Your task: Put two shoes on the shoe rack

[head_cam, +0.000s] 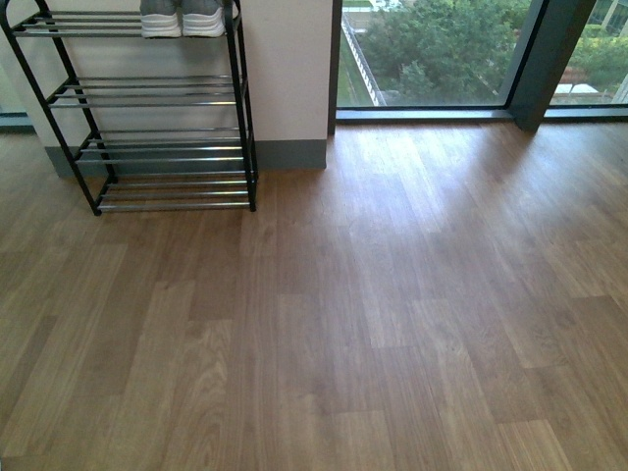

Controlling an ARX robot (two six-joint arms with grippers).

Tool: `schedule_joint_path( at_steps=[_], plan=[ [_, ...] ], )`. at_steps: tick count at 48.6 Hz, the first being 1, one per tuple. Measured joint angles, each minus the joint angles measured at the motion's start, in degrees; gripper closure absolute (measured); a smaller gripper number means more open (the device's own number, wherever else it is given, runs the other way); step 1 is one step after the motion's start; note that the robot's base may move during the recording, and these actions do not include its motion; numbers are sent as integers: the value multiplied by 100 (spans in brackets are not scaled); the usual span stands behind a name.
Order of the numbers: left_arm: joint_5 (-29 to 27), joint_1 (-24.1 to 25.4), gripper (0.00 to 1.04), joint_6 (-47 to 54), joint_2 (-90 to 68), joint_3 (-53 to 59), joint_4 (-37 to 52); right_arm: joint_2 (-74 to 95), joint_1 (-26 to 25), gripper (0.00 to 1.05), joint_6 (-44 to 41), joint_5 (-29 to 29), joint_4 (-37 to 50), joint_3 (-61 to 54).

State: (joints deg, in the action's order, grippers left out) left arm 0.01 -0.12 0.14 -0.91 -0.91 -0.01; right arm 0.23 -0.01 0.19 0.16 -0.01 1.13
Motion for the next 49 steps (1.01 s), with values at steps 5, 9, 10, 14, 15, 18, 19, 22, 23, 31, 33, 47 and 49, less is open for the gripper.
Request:
schedule_joint_path(
  at_steps=[5, 9, 10, 14, 15, 18, 19, 22, 23, 31, 33, 47, 49],
  plan=[
    [0, 0, 9, -2, 0, 0, 0, 0, 0, 9, 0, 2, 0, 0],
    [0, 0, 9, -2, 0, 0, 0, 0, 0, 9, 0, 0, 0, 0],
    [0, 0, 9, 0, 0, 0, 0, 0, 0, 9, 0, 0, 0, 0],
    [0, 0, 9, -2, 0, 0, 0, 0, 0, 9, 0, 0, 0, 0],
    [0, 0, 9, -2, 0, 0, 0, 0, 0, 9, 0, 0, 0, 0],
    [2, 0, 9, -2, 0, 0, 0, 2, 0, 9, 0, 2, 0, 0],
    [2, 0, 9, 0, 0, 0, 0, 0, 0, 9, 0, 7, 0, 0],
    [4, 2, 9, 0, 0, 0, 0, 0, 0, 9, 0, 7, 0, 0],
    [2, 2, 9, 0, 0, 0, 0, 0, 0, 9, 0, 7, 0, 0],
    [2, 2, 9, 0, 0, 0, 0, 0, 0, 9, 0, 4, 0, 0],
    [0, 2, 9, -2, 0, 0, 0, 0, 0, 9, 0, 2, 2, 0],
    [0, 2, 9, 0, 0, 0, -4, 0, 0, 9, -2, -11, -2, 0],
    [0, 2, 9, 0, 0, 0, -2, 0, 0, 9, 0, -11, -4, 0]
  ],
)
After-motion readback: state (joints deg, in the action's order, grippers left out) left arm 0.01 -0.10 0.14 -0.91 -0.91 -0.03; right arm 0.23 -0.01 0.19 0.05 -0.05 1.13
